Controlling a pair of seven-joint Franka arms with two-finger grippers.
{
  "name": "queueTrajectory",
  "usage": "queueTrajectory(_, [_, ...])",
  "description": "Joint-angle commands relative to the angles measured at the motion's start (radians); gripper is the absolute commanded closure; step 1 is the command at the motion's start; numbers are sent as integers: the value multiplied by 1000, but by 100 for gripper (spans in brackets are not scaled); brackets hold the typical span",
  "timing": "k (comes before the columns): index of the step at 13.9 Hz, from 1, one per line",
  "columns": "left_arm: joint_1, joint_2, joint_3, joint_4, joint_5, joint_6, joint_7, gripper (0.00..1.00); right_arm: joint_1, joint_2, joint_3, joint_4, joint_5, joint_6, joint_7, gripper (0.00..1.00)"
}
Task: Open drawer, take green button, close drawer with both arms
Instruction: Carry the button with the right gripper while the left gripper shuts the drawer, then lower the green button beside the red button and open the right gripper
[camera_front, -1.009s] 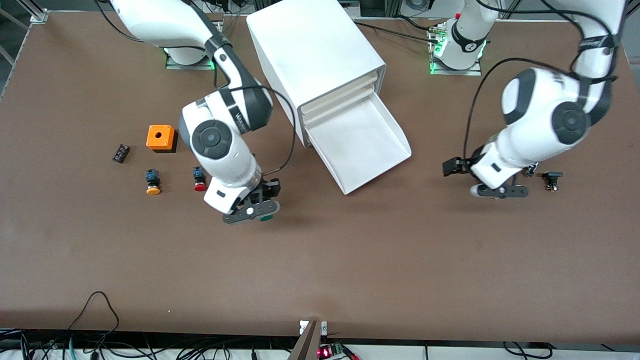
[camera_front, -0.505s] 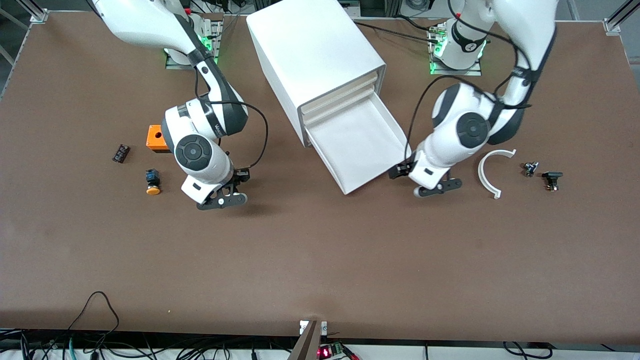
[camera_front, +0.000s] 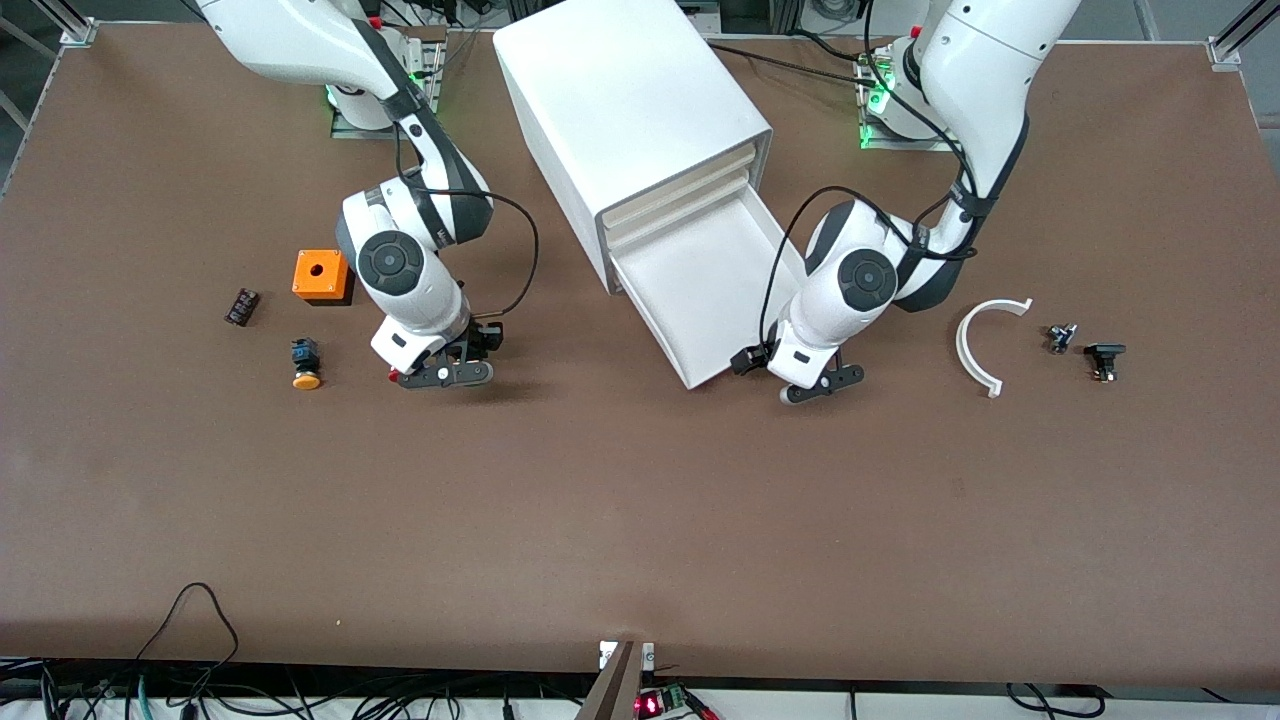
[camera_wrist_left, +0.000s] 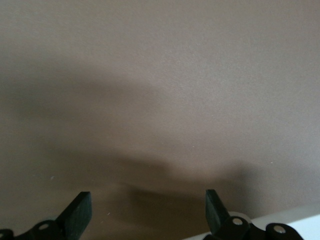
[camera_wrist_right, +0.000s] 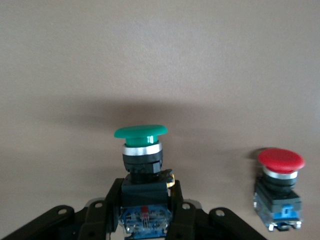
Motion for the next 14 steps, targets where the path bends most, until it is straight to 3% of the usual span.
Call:
queueTrajectory(1, [-34,-47,10,-45,0,-17,1,0,-7,-32,10,-110,-19,105,59,71])
queueTrajectory(3, [-57,-78,8,-91,-2,-22,3,0,-7,-21,10,-120,-19,122,114,70])
queueTrajectory(5, [-86,-91,-1,-129,-2,-39,3,0,-7,-13,10,-118,-19,121,158,57])
queueTrajectory(6, [-105,-97,-7,-140,-2,-58,3,0,-7,-10,10,-116,-19,119,180,23])
queueTrajectory(7, [-114,-110,-16,-142,-3,-92,3,0,-9,-10,10,-113,-17,113,192,0])
queueTrajectory(10, [-132,-126,-79,-143,-6,-143,3,0,-9,-51,10,-57,-11,51,255,0])
queueTrajectory(14, [-174,-126,-108,-145,-12,-144,3,0,-9,-82,10,202,-11,-291,270,0])
